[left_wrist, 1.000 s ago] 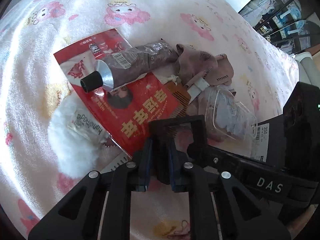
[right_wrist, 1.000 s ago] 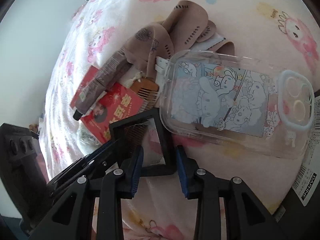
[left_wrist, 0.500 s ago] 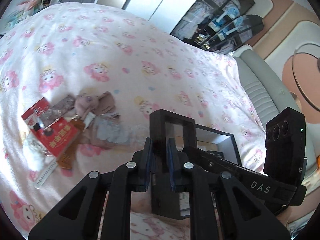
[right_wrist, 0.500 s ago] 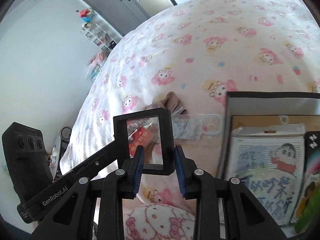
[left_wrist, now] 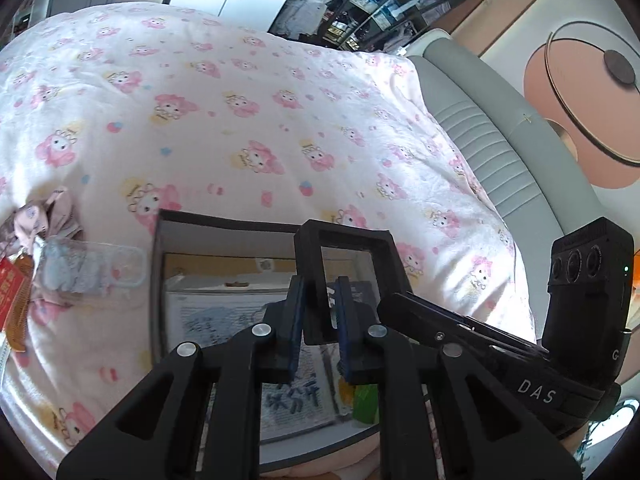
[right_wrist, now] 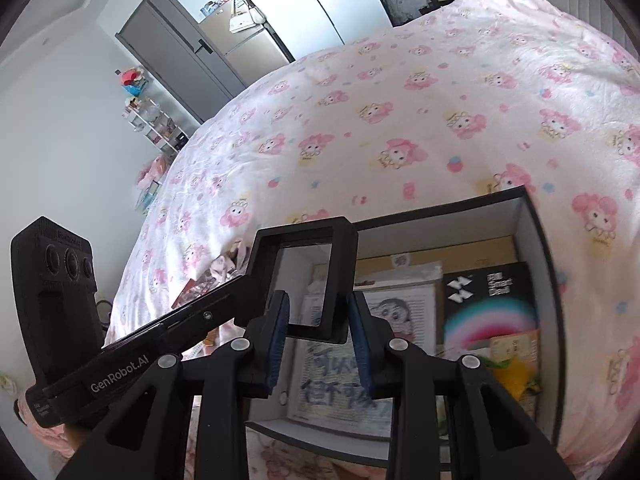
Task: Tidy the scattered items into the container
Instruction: 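Carry the black mirror frame with the right gripper over the box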
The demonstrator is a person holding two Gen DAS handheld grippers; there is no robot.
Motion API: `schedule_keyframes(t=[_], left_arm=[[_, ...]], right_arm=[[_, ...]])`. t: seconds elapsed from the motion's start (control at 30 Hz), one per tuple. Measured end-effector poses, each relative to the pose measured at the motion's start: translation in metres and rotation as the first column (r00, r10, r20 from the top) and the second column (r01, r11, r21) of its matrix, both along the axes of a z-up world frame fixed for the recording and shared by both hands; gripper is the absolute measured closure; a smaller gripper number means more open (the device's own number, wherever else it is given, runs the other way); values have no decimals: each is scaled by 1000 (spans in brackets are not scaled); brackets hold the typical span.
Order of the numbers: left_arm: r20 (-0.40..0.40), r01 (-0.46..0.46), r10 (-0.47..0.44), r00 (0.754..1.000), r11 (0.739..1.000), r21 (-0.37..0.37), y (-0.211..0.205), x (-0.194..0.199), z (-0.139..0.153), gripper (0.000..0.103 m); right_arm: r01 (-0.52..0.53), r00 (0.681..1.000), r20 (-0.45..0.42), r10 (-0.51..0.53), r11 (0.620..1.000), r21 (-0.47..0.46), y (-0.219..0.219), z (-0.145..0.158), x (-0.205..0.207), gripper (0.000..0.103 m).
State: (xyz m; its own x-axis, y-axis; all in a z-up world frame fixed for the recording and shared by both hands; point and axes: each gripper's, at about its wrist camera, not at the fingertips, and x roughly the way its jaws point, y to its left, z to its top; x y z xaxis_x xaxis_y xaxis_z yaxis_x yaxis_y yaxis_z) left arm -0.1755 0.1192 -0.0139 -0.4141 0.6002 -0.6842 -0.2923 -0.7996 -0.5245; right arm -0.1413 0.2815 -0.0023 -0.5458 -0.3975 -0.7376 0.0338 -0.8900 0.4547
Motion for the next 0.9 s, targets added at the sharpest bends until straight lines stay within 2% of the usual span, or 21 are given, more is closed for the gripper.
schedule_keyframes(t=[0.1,0.27,0.33,0.53,0.7,0.77,0.9], left_arm=[[22,55,-54,998,998,-8,37,-14,-14,91],[64,127,-122,990,989,-80,81,-36,-43,91],[74,153,-146,986,984,-88,91,-41,-52,91],[133,176,-166,977,982,-65,99,-54,-83,91],[209,185,-175,962,982,-28,97,-53,-111,91],[230,207,-194,954,978,-34,100,-50,-118,91],[223,222,-208,952,974,-36,102,-46,-116,90]], right_arm=[[50,999,8,-50,998,24,29,-7,1,75],[141,985,104,-137,990,-31,69,-51,-12,75],[161,978,136,-159,987,-9,77,-64,-20,75],[132,972,189,-143,989,66,83,-90,-44,75],[88,974,193,-116,985,149,79,-97,-49,75],[67,977,190,-101,982,179,77,-96,-47,75],[83,975,189,-113,984,157,83,-94,-39,75]])
